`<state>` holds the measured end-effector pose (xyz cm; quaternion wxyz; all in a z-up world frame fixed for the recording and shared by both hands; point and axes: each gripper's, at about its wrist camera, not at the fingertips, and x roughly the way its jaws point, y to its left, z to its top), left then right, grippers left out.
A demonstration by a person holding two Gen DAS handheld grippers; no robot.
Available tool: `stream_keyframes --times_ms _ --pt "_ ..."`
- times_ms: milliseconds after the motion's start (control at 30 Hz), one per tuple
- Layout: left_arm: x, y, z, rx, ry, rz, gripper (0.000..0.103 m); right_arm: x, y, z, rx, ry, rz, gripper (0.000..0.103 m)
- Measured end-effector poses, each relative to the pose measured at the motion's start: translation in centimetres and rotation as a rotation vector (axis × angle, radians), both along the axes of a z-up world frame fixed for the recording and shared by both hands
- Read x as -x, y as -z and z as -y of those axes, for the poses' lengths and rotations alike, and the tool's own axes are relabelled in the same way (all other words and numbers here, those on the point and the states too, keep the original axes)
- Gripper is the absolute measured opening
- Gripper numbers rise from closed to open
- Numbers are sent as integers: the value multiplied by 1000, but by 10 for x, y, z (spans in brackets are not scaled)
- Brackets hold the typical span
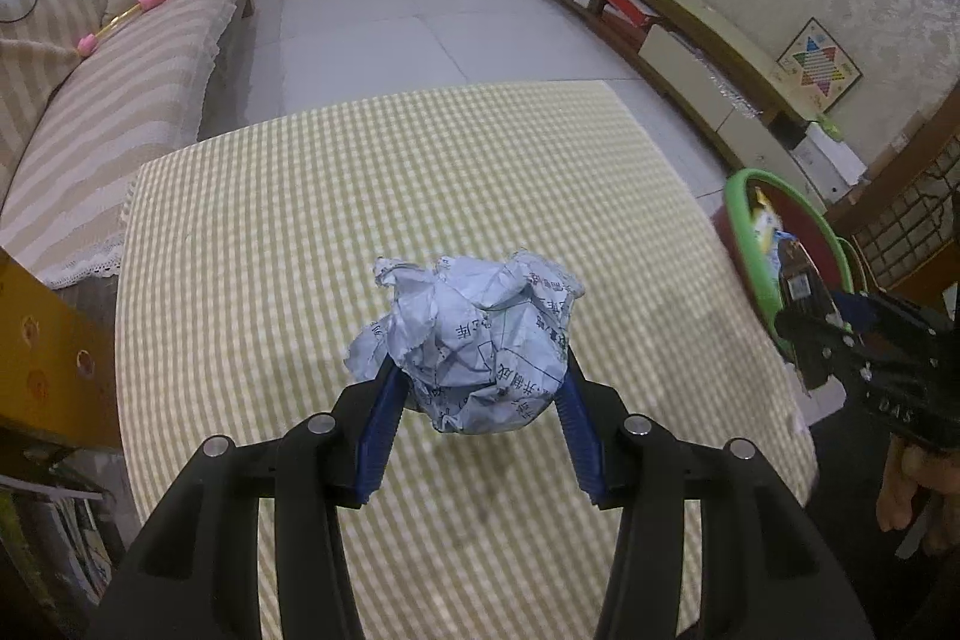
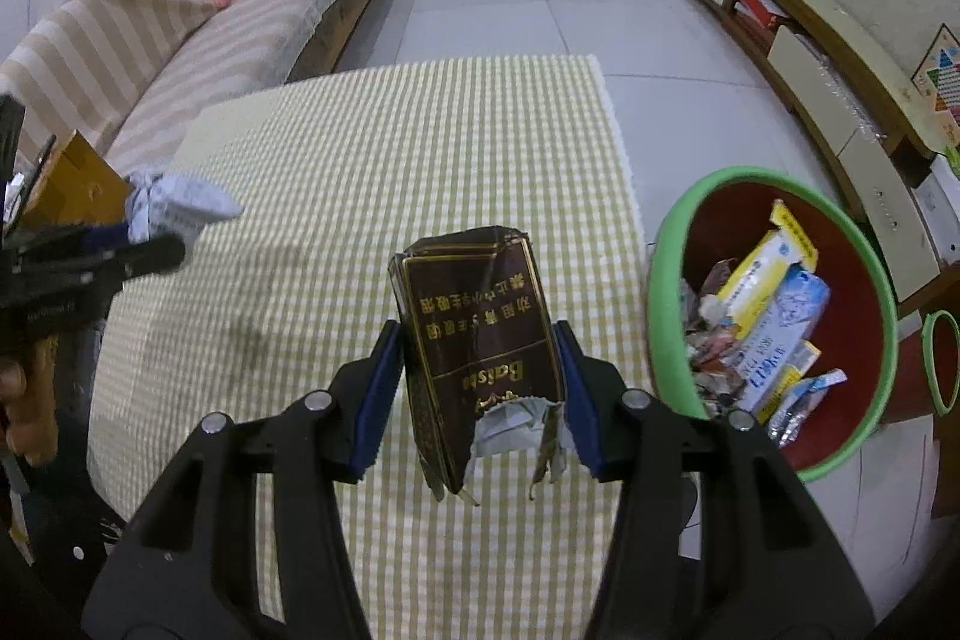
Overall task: Collect trash
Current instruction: 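Carry the crumpled foil and brown package over the bin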
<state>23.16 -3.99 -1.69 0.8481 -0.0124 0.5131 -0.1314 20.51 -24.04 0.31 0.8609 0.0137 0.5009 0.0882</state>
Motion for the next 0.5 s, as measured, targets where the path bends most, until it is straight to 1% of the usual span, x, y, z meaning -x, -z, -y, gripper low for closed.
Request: stream_keyframes --times_ms 267,500 --pt "5 -20 36 30 48 34 46 12 -18 31 -11 64 42 49" --pt "-3 -38 92 38 134 61 46 15 -29 68 -33 130 72 49"
